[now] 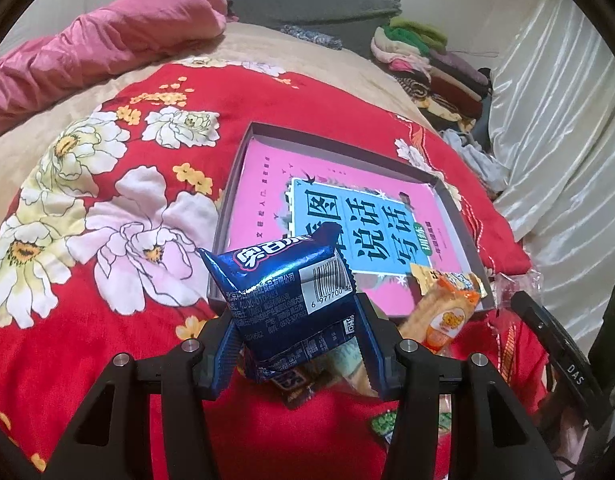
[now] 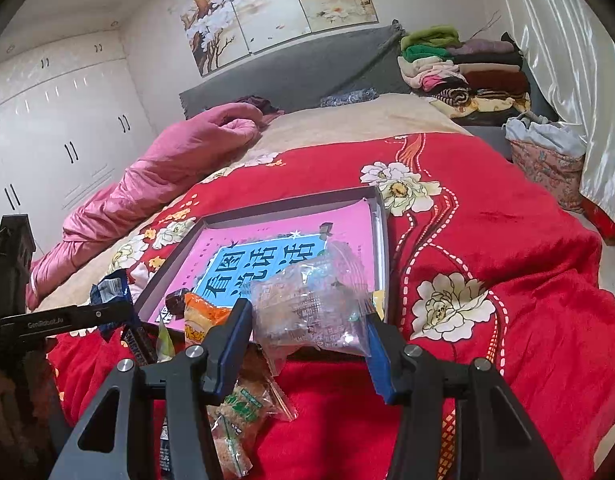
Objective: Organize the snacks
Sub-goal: 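Carry the blue pack in the left gripper toward the tray while right gripper carries the clear bag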
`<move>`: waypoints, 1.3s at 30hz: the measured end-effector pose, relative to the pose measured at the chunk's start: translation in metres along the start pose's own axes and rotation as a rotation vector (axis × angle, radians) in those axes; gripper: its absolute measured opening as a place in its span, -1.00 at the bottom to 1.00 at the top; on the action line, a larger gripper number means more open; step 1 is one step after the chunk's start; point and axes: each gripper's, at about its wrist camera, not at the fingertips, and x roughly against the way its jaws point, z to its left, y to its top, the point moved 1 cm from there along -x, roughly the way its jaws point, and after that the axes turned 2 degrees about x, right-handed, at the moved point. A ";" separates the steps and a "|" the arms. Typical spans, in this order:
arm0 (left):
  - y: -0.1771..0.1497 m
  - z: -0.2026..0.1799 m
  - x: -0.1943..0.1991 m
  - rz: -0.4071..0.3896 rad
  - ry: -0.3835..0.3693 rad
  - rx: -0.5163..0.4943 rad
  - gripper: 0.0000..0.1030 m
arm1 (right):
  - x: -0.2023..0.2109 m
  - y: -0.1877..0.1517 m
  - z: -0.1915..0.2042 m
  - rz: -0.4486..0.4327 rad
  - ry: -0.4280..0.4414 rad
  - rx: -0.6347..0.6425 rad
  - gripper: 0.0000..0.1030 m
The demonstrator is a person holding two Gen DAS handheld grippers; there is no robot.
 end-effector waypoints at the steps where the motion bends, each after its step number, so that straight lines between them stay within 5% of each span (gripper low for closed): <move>1: 0.001 0.000 -0.002 -0.001 0.002 -0.003 0.05 | 0.000 0.001 0.000 0.000 -0.001 0.000 0.03; 39: 0.018 0.000 -0.057 0.045 0.017 -0.030 0.02 | -0.041 0.002 -0.006 0.083 -0.022 0.036 0.03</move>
